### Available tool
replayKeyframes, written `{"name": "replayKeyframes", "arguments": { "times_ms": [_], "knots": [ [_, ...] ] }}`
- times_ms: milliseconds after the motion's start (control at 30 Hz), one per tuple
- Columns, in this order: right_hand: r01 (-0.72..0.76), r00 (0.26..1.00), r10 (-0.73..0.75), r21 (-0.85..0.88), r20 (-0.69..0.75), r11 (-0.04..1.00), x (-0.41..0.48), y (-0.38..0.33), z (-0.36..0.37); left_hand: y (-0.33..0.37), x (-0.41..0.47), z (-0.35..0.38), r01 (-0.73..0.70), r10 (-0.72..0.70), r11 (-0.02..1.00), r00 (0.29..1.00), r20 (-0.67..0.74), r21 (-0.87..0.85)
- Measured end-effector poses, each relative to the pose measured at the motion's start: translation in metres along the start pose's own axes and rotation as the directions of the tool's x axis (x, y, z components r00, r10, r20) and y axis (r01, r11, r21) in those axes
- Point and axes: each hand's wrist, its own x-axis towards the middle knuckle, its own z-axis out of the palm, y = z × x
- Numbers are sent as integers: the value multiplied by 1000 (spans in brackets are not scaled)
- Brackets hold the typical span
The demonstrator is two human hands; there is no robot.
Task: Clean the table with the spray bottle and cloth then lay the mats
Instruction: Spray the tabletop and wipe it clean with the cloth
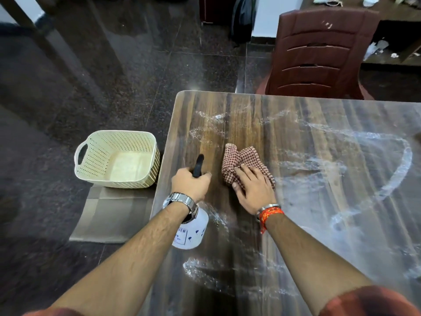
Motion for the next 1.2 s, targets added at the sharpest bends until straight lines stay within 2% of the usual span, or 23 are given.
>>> {"name": "replayKeyframes", "arguments": {
  "times_ms": [67, 133, 233, 333, 433, 533, 667, 733, 867, 1000, 1100, 1200],
  "knots": [
    [36, 999, -34, -74, 31, 997, 13, -8, 7, 1, 11, -5, -13, 13, 1000, 1000, 12, -1],
    [-5, 998, 10, -96, 56, 995, 30, -28, 15, 9, 24, -9, -29, 29, 1000, 999, 24, 3],
    [-95, 992, 91, 42, 90, 995, 67, -74, 19, 27, 42, -17, -61, 61, 998, 997, 54, -4],
    [-104, 981, 72, 176, 179, 979, 110, -111, 21, 41, 64, -31, -88, 88, 996, 996, 28, 1],
    [-14, 971, -4, 72, 238, 997, 143, -137, 28, 49, 88, -45, -110, 110, 994, 992, -56, -7],
    [67, 981, -62, -22, 183, 998, 169, -148, 36, 51, 106, -54, -141, 140, 990, 982, -125, 0],
    [200, 975, -198, -8, 98, 980, 209, -144, 39, 51, 126, -55, -142, 138, 990, 975, -172, -9],
    [216, 971, -218, 37, 96, 976, 232, -144, 36, 52, 135, -54, -127, 121, 992, 972, -201, -14],
    [35, 999, -37, 130, 17, 991, 291, -136, 34, 60, 153, -43, -114, 114, 993, 965, -236, 11],
    [-147, 989, 149, 143, 1, 979, 332, -87, 19, 69, 164, -37, -96, 90, 995, 962, -259, -11],
    [-319, 942, 328, 116, -65, 940, 334, -15, 5, 76, 173, -33, -94, 86, 995, 956, -282, -13],
    [-520, 840, 528, 95, -124, 849, 310, 71, -12, 83, 177, -28, -94, 81, 995, 948, -308, -26]
  ]
}}
